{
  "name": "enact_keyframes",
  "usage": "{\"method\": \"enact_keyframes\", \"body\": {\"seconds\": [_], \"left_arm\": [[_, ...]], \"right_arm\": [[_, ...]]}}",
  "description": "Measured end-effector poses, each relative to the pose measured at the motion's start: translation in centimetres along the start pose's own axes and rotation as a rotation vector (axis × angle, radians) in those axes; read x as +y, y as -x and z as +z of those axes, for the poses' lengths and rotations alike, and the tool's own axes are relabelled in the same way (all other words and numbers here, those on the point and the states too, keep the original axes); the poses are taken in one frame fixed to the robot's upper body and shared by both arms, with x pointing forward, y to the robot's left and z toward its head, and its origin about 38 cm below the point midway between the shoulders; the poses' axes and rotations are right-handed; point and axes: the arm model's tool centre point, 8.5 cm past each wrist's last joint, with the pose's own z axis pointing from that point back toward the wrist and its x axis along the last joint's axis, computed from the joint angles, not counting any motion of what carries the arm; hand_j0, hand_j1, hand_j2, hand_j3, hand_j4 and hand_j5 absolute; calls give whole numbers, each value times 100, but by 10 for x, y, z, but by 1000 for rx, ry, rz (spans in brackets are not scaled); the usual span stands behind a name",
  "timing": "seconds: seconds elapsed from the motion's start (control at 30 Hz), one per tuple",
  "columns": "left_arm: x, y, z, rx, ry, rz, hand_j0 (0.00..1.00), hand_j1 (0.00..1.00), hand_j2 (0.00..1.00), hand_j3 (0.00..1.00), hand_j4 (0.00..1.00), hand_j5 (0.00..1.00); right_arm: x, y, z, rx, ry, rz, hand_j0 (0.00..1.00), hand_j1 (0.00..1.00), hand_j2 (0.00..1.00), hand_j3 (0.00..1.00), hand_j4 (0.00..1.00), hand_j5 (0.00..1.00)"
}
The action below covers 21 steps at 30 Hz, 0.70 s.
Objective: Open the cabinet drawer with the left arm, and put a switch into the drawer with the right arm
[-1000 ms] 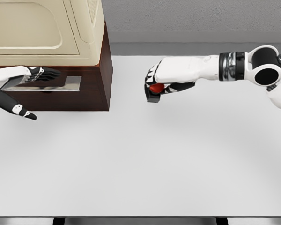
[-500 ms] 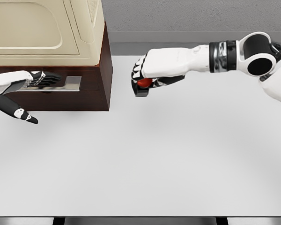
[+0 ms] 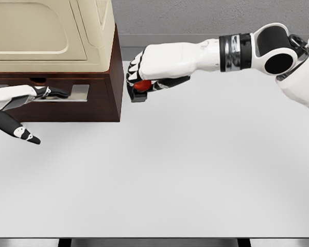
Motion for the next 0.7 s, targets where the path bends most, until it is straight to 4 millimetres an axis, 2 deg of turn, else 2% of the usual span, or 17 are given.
{"method": "enact_keyframes", "body": {"seconds": [0.2,0.43,0.7], "left_arm": [[1,-2,8,10,3,6,100,100,100,100,100,100],[4,1,20,50,-8,-6,100,100,100,100,100,100],[1,3,23,40,-7,37,100,100,100,100,100,100]], "right_arm": [[-7,0,-16,-23,6,4,51,51,51,51,51,51],[-19,-3,-21,-34,13,26,51,51,51,51,51,51],[-27,-5,-25,-44,21,44,51,51,51,51,51,51]]}}
